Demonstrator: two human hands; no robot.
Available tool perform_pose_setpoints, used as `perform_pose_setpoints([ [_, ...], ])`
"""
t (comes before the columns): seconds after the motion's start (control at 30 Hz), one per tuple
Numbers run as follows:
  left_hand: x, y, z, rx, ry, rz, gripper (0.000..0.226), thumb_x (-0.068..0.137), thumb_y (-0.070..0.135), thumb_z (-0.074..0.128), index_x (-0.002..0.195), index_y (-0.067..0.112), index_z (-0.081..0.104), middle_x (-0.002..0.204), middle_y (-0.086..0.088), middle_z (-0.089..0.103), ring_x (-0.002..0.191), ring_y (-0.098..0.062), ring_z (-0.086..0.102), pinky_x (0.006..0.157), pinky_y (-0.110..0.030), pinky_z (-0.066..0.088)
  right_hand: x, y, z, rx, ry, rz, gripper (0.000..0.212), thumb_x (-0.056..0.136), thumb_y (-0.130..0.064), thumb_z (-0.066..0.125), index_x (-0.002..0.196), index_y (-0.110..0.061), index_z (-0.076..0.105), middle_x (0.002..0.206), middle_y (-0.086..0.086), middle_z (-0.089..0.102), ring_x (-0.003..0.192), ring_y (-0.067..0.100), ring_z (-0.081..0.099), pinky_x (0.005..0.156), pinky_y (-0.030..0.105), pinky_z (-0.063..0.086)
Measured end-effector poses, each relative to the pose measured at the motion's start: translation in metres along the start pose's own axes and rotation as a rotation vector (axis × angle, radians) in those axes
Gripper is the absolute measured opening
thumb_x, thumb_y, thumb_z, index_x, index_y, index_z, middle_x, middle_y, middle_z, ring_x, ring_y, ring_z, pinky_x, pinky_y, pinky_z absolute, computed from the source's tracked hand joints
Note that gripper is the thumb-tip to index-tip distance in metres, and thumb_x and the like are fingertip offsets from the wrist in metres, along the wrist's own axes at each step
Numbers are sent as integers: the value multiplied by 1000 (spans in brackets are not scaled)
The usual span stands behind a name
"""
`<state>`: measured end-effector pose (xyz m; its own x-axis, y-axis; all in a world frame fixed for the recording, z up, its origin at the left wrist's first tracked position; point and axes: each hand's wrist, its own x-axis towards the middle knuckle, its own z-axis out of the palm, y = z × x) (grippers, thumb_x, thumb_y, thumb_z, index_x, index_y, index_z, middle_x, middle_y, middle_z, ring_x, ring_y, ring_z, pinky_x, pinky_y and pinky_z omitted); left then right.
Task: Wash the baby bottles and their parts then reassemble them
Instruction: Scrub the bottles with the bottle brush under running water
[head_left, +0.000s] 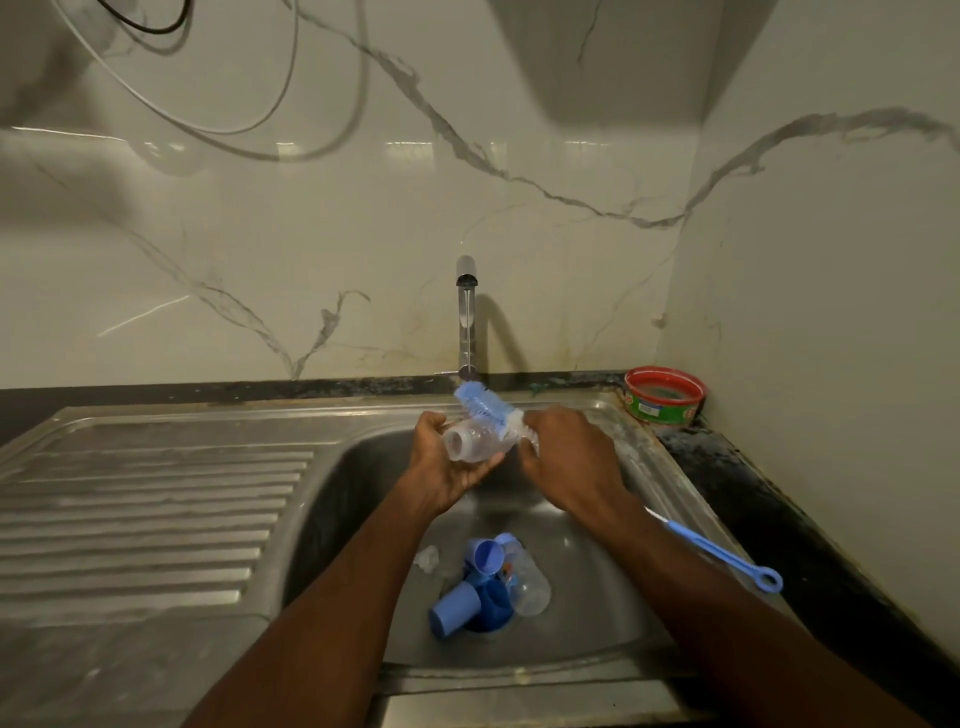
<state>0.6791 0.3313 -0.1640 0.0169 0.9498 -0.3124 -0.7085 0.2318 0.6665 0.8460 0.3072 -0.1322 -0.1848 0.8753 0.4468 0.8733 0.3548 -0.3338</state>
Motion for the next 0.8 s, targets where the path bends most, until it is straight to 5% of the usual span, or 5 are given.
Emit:
perform_pose_setpoints([
  [0.1,2,2,-5,-6,-11,-17,54,104,43,35,131,-1,52,115,-31,65,102,-41,66,65,-44,63,-7,-5,1,48,-51,-115,22,94,-36,63,113,-26,69,101,-5,69,81,9,58,74,26,50],
  [0.3,1,3,4,100,-53,-12,42,98,19,49,135,-1,52,127,-29,62,115,-42,63,78,-47,63,-1,11,-7,-29,-38,37,25,93,-35,62,115,-26,70,101,-2,72,85,19,66,67,27,41],
  [0.47,8,2,0,176,8,150,43,93,31,68,126,5,61,114,-21,72,105,-34,72,79,-40,63,-8,8,-1,55,6,-19,26,95,-33,62,119,-26,67,102,-3,71,75,8,51,68,22,39],
  [0.67,8,6,-2,38,4,189,55,103,51,46,124,3,62,99,-17,75,88,-26,73,69,-34,63,-8,-2,2,102,31,-128,26,93,-29,64,117,-22,70,101,-3,72,74,4,52,57,9,29],
  [0.8,8,3,-3,50,21,100,52,101,35,49,139,-1,53,110,-20,69,91,-27,69,68,-36,61,-2,1,1,28,25,-24,27,93,-34,62,119,-28,68,102,-3,72,81,14,63,65,24,40],
])
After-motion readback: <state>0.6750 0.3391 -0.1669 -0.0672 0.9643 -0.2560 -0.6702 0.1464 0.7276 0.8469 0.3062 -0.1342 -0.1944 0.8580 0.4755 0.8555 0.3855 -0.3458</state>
